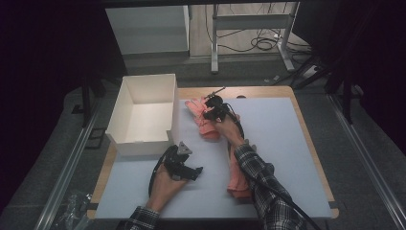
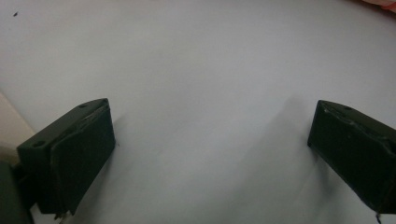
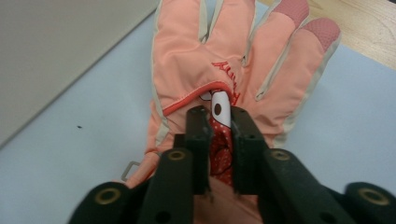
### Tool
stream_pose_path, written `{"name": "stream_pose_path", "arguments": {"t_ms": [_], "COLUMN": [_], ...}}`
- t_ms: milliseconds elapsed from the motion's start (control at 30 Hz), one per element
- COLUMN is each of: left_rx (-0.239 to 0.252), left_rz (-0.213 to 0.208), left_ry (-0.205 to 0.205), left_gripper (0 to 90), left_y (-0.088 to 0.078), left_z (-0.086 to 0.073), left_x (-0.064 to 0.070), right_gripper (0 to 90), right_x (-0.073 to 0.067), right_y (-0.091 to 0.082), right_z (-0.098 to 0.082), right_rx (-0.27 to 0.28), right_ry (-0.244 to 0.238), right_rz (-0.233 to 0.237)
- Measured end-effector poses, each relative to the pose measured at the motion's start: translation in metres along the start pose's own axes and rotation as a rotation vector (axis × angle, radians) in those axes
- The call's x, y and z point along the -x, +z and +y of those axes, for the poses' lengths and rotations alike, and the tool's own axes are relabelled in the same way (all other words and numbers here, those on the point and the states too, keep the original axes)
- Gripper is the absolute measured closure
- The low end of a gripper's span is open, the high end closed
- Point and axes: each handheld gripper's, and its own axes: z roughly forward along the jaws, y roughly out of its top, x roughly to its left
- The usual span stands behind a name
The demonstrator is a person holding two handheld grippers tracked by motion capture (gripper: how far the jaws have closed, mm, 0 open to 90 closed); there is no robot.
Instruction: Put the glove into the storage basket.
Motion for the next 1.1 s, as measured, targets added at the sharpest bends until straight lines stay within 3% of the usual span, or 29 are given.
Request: {"name": "stream_pose_path", "arguments": {"t_ms": [267, 467, 567, 700, 833, 1033, 1100], "left_rx": [0.0, 0.0, -0.002, 0.0, 0.002, 0.002, 0.001], "left_rz": [0.0, 0.0, 0.001, 0.0, 0.001, 0.002, 0.003], "left_ry": [0.001, 0.0, 0.002, 0.001, 0.004, 0.004, 0.007], "left_gripper": [0.9, 0.9, 0.9, 0.9, 0.9, 0.9, 1.0], "left_y": [0.0, 0.0, 0.0, 0.0, 0.0, 0.0, 0.0], "left_z": [0.0, 0.0, 0.0, 0.0, 0.0, 0.0, 0.0], "left_x": [0.0, 0.0, 0.0, 0.0, 0.0, 0.0, -0.001], "right_gripper": [84.2, 84.1, 84.1, 84.1, 84.0, 84.0, 84.0], "right_x": [0.0, -0.001, -0.005, -0.01, -0.018, -0.022, -0.023], "right_y": [-0.018, -0.042, -0.054, -0.065, -0.087, -0.106, -0.118], "right_z": [0.003, 0.006, 0.007, 0.006, 0.003, -0.007, -0.017], "right_rx": [0.016, 0.059, 0.071, 0.074, 0.092, 0.1, 0.105], "right_ry": [0.029, 0.053, 0.042, 0.02, 0.023, 0.043, 0.055], "right_rz": [0.021, 0.046, 0.068, 0.063, 0.069, 0.067, 0.066]}}
